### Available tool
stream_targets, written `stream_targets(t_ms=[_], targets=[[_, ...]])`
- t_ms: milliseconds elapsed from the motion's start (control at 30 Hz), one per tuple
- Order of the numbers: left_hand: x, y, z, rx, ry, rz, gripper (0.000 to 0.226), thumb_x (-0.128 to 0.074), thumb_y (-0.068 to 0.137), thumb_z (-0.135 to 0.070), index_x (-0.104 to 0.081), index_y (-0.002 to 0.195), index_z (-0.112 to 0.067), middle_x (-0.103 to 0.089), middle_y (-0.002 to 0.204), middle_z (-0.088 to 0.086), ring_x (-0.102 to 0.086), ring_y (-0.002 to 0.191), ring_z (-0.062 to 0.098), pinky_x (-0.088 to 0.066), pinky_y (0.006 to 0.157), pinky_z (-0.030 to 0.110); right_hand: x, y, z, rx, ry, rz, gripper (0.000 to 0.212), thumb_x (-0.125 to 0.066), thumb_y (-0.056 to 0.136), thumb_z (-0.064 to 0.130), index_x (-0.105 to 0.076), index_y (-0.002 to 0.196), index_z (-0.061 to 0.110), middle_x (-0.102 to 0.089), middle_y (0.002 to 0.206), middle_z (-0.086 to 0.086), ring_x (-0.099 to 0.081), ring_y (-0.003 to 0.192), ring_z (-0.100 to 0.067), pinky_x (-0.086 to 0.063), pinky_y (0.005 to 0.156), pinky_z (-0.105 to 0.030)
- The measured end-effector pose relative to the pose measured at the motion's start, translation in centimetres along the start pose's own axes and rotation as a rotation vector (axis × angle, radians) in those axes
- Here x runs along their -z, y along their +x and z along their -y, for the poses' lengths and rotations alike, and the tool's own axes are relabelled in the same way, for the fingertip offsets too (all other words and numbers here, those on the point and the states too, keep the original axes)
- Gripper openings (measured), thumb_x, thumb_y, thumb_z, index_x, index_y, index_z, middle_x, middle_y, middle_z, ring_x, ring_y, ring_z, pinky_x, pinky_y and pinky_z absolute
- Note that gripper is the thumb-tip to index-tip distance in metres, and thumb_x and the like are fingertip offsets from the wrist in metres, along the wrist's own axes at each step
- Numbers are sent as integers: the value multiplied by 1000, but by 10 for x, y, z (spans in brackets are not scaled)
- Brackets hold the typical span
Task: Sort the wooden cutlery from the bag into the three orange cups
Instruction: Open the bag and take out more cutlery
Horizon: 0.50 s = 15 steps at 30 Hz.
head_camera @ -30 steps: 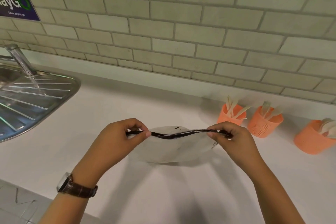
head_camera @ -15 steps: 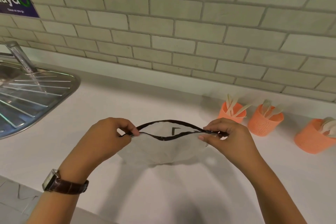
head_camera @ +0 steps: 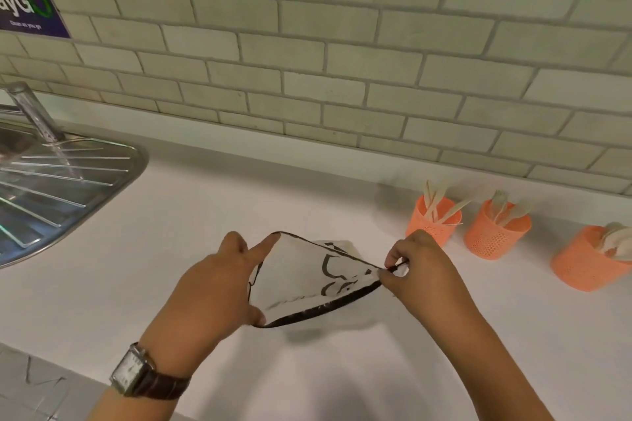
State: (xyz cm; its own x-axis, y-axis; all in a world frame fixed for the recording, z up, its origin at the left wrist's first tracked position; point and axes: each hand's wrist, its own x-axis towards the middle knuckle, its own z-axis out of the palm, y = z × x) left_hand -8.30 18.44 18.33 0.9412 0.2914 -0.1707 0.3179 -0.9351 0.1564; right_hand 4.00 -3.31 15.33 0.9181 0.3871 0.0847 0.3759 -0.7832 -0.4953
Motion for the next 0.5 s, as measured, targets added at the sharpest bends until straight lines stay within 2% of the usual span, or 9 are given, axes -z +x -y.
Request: stream_targets(t_ms=[100,167,233,300,367,433,467,500], targets=[[-18,-1,0,-7,-202,-55,103,-68,80,-24,13,133,-58,-42,104,-7,-56,80,11,-45,72,18,-1,-2,-3,-7,-121,-38,11,-65,83,29,-69,81,20,-59,90,2,-56,79,-16,-39,58,-22],[-28,0,1,9,-396,-56,98,-66,82,-15,6,134,-56,-49,103,-7,-57,85,10,-43,75,15,-4,-3,-4,-60,6,20,12,-65,84,27,-71,76,19,-66,79,5,-61,73,-15,-45,64,-25],[-35,2,3,48,-794,-83,86,-67,80,-2,-23,139,-47,-57,104,-8,-64,84,10,-48,70,12,-8,-3,-6,-192,442,120,12,-68,83,15,-72,71,13,-68,69,1,-65,63,-12,-53,63,-22],[-42,6,6,114,-1371,-98,66,-62,79,10,-50,129,-31,-65,103,-4,-70,81,11,-54,66,13,-9,-3,-6,-382,973,236,12,-65,83,4,-70,73,6,-69,70,-8,-67,59,-12,-58,60,-22],[-49,12,11,194,-1910,19,53,-61,74,15,-60,121,-9,-71,102,6,-71,86,12,-57,67,19,-11,-3,-11,-544,1406,321,2,-70,74,1,-69,76,0,-71,75,-14,-71,63,-18,-60,58,-27],[-58,19,20,265,-2371,177,67,-80,42,19,-66,107,8,-71,102,13,-71,91,19,-59,71,30,-16,-2,-15,-662,1734,365,36,-89,38,-3,-72,69,-4,-72,74,-19,-72,64,-25,-60,55,-35],[-63,23,24,313,-2539,202,74,-81,24,22,-69,96,10,-71,99,15,-71,89,22,-59,71,36,-19,-1,-17,-708,1831,369,48,-91,22,-6,-72,66,-5,-71,73,-20,-72,64,-27,-60,54,-40],[-67,25,25,341,-2643,207,74,-79,17,24,-69,89,9,-72,91,13,-72,80,24,-60,66,39,-20,-1,-17,-747,1884,396,48,-90,22,-9,-72,67,-5,-71,74,-20,-72,64,-28,-60,56,-44]])
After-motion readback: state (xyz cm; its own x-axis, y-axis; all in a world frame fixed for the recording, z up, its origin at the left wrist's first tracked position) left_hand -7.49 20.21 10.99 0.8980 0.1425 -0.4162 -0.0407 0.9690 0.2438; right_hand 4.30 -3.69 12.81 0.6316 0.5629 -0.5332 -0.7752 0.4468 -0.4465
